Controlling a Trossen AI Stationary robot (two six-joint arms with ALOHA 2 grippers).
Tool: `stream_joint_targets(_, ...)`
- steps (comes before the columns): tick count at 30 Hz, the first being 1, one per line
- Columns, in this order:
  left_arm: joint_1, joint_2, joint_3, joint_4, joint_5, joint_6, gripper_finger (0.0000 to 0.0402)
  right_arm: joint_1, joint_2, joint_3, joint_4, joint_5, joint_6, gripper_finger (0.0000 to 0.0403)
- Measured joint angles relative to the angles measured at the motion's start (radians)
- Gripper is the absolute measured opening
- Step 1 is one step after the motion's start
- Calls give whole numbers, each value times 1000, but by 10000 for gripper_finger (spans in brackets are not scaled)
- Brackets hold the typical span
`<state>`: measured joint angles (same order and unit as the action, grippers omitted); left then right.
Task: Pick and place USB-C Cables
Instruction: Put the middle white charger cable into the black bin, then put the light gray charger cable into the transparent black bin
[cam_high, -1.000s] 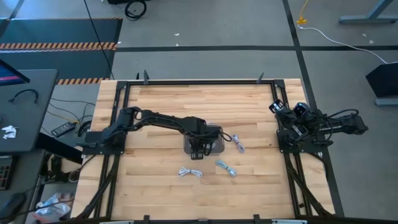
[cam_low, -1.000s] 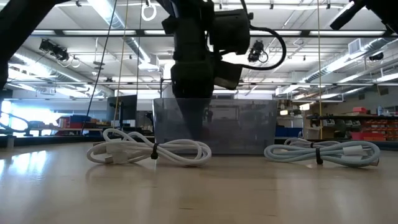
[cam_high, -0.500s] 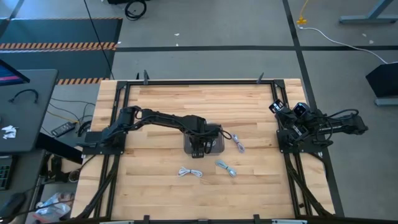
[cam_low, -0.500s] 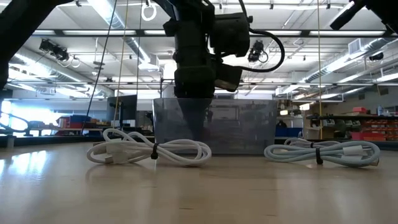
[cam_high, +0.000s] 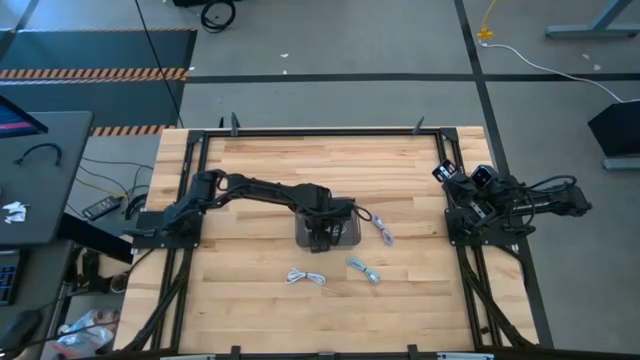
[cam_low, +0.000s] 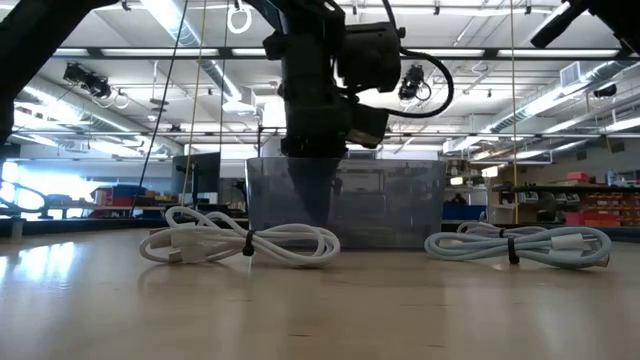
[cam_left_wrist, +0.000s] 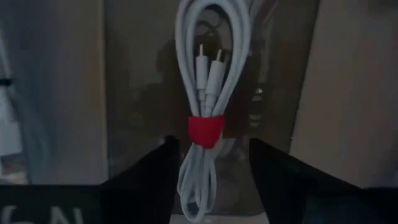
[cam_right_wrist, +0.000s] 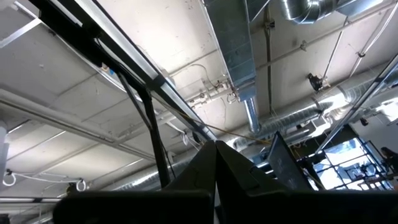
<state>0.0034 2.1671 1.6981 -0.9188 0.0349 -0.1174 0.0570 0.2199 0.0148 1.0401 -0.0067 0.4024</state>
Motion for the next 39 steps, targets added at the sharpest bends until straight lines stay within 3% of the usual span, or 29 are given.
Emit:
stream_joint_targets(4,19,-41,27,-7,43,-53,208,0,0,0,-63,7,68,12)
stream_joint_targets(9,49,-124,94,-25,55,-96,206,0,0,8,-289,74,178,12)
stream_joint_targets(12,61,-177,134,-22,53,-102,206,0,1,69,-584,101,267,12)
stream_joint_targets(19,77,-273,188,-29,-21,-71,206,0,62,333,-1494,109,483,18)
stream_joint_targets(22,84,-295,189,-25,-43,-56,206,0,128,412,-1738,89,537,31)
stream_joint_targets(27,95,-305,188,-30,-50,-55,206,0,247,437,-1793,32,549,71)
stream_joint_targets(33,97,-305,188,-32,-50,-53,206,0,441,437,-1724,18,549,118)
stream_joint_targets(39,97,-305,188,-39,-50,-53,206,0,641,437,-1593,-56,547,138)
